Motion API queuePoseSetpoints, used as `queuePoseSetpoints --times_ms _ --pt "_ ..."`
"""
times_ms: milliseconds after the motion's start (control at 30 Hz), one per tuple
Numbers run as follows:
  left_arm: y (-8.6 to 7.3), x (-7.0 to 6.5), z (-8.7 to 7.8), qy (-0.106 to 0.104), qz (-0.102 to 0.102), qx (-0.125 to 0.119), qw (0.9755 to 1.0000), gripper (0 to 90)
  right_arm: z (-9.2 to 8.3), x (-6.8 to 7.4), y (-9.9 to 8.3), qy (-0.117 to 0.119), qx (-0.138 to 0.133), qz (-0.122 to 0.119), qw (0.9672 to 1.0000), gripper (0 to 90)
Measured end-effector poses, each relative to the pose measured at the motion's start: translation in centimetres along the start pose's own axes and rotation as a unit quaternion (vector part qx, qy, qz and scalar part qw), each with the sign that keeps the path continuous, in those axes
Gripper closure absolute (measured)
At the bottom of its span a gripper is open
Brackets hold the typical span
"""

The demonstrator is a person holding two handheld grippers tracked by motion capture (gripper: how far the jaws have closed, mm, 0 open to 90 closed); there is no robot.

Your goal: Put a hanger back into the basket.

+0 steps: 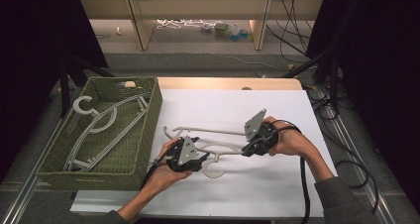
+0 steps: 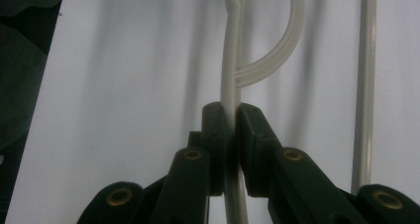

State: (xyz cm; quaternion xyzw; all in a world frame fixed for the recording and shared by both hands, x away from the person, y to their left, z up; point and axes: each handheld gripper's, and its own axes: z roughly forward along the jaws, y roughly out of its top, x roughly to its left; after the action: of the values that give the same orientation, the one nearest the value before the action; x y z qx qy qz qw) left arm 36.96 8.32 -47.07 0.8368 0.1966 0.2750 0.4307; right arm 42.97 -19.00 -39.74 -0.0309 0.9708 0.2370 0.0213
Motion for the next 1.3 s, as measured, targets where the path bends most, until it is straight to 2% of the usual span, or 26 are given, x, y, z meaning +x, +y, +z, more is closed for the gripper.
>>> queuePoseSetpoints --times_ms 100,133,167,267,300,333,400,433,500,533,567,633,700,733,867,900,1000,1067,1133,1233,1300 --pt "-0.1 -0.2 0.2 -0.005 0.002 -0.003 1.0 41.1 0.0 0.1 0.1 0.005 0.001 -0.002 1.0 82.7" --pt "-0.1 -0.1 0.2 -0.007 0.012 0.004 0.9999 42.5 0.0 0.1 0.1 0.005 0.003 -0.001 1.0 82.7" --pt "-0.1 -0.3 0.3 -0.01 0.01 0.0 0.9999 43.7 0.0 0.1 0.1 0.004 0.004 -0.002 1.0 82.7" --pt "-0.1 -0.4 0.3 -0.016 0.029 0.005 0.9994 47.7 0.1 0.2 0.2 0.006 0.002 -0.004 1.0 82.6" --pt "-0.1 -0.6 0.4 -0.035 0.026 -0.001 0.9991 49.0 0.1 0.2 0.2 0.009 0.001 -0.004 0.9999 82.7" --pt "-0.1 -0.6 0.4 -0.036 0.029 -0.002 0.9989 53.0 0.0 0.3 0.2 0.008 0.001 -0.004 1.0 82.7" --pt "0.0 -0.5 0.2 -0.037 0.04 0.003 0.9985 55.4 0.0 0.3 0.2 0.011 0.0 -0.002 0.9999 82.6" --pt "0.0 -0.5 0.2 -0.039 0.033 -0.003 0.9987 57.7 0.0 0.3 0.2 0.011 -0.001 -0.003 0.9999 82.6" --pt "0.1 -0.4 0.0 -0.045 0.049 0.003 0.9978 59.0 0.0 0.3 0.1 0.017 -0.006 -0.006 0.9998 82.7" --pt "0.1 -0.6 0.0 -0.045 0.046 -0.002 0.998 59.9 -0.1 0.3 0.1 0.017 -0.006 -0.005 0.9998 82.6" --pt "0.2 -0.5 -0.1 -0.049 0.061 0.007 0.9969 60.8 -0.1 0.3 0.1 0.018 -0.006 -0.006 0.9998 82.6" --pt "0.4 -0.7 -0.2 -0.052 0.067 0.01 0.9964 63.5 -0.2 0.2 0.0 0.025 -0.005 -0.007 0.9996 82.6" --pt "0.6 -0.7 -0.4 -0.056 0.091 0.016 0.9942 65.5 -0.1 0.1 -0.2 0.033 -0.01 -0.006 0.9994 82.6" --pt "0.7 -0.7 -0.6 -0.056 0.099 0.017 0.9934 66.3 -0.1 0.0 -0.2 0.029 -0.012 -0.008 0.9995 82.4" --pt "1.3 -0.6 -1.1 -0.072 0.113 0.018 0.9909 69.3 -0.2 -0.3 -0.6 0.049 -0.029 -0.002 0.9983 82.4" --pt "1.5 -0.6 -1.2 -0.07 0.127 0.01 0.9895 70.1 -0.2 -0.4 -0.7 0.055 -0.033 -0.003 0.9979 82.3" --pt "2.3 -0.8 -1.7 -0.074 0.149 0.021 0.9859 73.1 -0.6 -0.4 -0.9 0.049 -0.04 -0.006 0.998 81.1" --pt "2.7 -0.9 -1.9 -0.081 0.149 0.023 0.9852 74.6 -0.8 -0.5 -1.0 0.043 -0.046 -0.003 0.998 79.8" --pt "3.1 -0.9 -2.2 -0.09 0.141 0.031 0.9854 75.9 -1.1 -0.5 -1.0 0.043 -0.05 0.003 0.9978 78.2" --pt "3.8 -0.9 -2.7 -0.102 0.119 0.027 0.9873 77.8 -1.3 -0.7 -1.1 0.034 -0.057 0.012 0.9977 75.4" --pt "4.2 -0.9 -3.1 -0.123 0.08 0.032 0.9886 79.3 -1.3 -0.8 -1.2 0.029 -0.06 0.019 0.9976 73.4"
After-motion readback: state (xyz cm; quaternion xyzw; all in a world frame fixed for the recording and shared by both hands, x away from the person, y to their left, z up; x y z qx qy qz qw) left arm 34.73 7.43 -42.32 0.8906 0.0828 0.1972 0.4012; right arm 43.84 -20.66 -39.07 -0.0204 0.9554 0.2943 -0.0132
